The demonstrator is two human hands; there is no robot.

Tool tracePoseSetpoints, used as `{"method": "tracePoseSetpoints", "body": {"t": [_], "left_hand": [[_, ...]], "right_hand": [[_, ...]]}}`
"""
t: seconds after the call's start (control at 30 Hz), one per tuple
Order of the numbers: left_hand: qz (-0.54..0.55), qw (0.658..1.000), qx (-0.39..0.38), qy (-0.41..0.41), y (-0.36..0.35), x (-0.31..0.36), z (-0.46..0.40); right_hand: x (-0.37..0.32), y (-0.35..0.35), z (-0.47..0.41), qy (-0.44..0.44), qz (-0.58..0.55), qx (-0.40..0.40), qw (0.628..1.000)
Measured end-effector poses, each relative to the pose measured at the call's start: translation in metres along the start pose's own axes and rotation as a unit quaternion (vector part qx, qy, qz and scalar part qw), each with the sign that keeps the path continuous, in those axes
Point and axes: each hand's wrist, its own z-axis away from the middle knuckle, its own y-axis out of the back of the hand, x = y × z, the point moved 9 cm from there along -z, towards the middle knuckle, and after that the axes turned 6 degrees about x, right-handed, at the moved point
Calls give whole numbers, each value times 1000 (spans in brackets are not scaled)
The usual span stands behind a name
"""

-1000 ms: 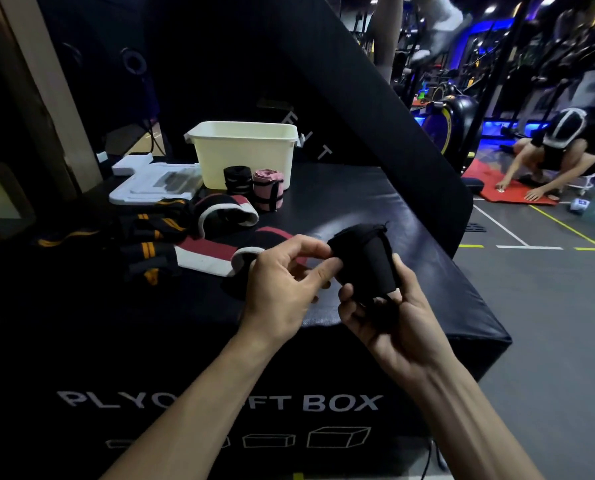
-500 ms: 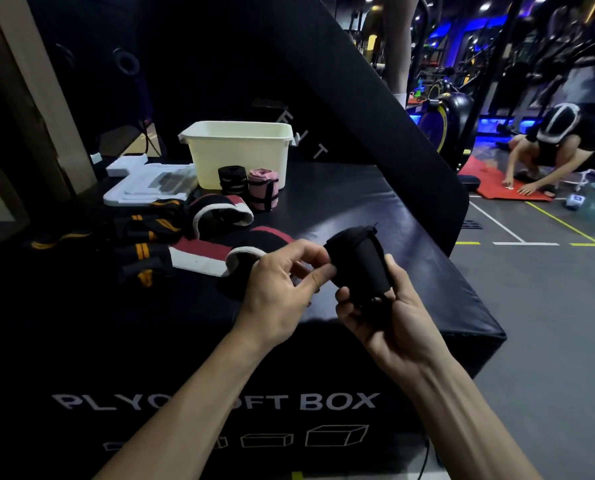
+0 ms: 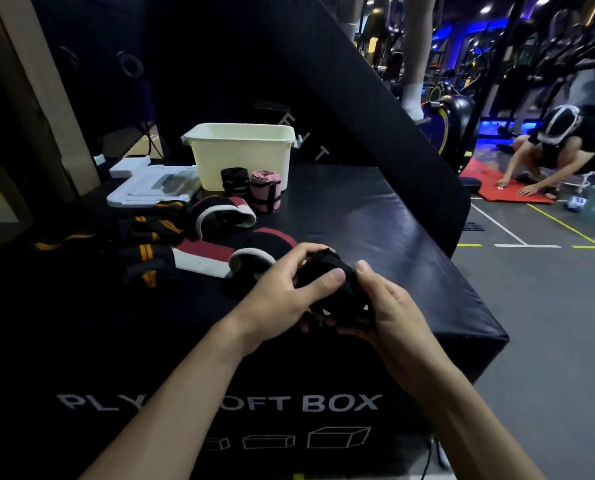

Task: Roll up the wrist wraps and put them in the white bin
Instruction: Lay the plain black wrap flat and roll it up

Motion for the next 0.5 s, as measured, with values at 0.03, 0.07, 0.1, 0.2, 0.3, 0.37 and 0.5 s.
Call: {"method": "tracePoseSetpoints", "body": {"t": [0.03, 0.07, 0.1, 0.2, 0.3, 0.37, 0.5], "left_hand": [[19, 1000, 24, 2, 4, 2, -1], [46, 998, 51, 13, 11, 4, -3], [76, 994, 75, 26, 19, 4, -5], [141, 983, 105, 50, 35, 2, -7], [184, 978, 82, 59, 34, 3, -5], [208, 973, 70, 65, 32, 5, -3], [242, 965, 58, 78, 28, 6, -2]], "right_hand": [[-2, 0, 0, 6, -13, 1, 1000], [-4, 2, -1, 13, -31, 5, 999], [-8, 6, -1, 23, -47, 13, 999], [-14, 21, -2, 55, -78, 41, 995], [-16, 31, -2, 60, -87, 68, 992], [-17, 31, -1, 51, -94, 68, 992], [-14, 33, -3, 10, -148, 69, 987]]}}
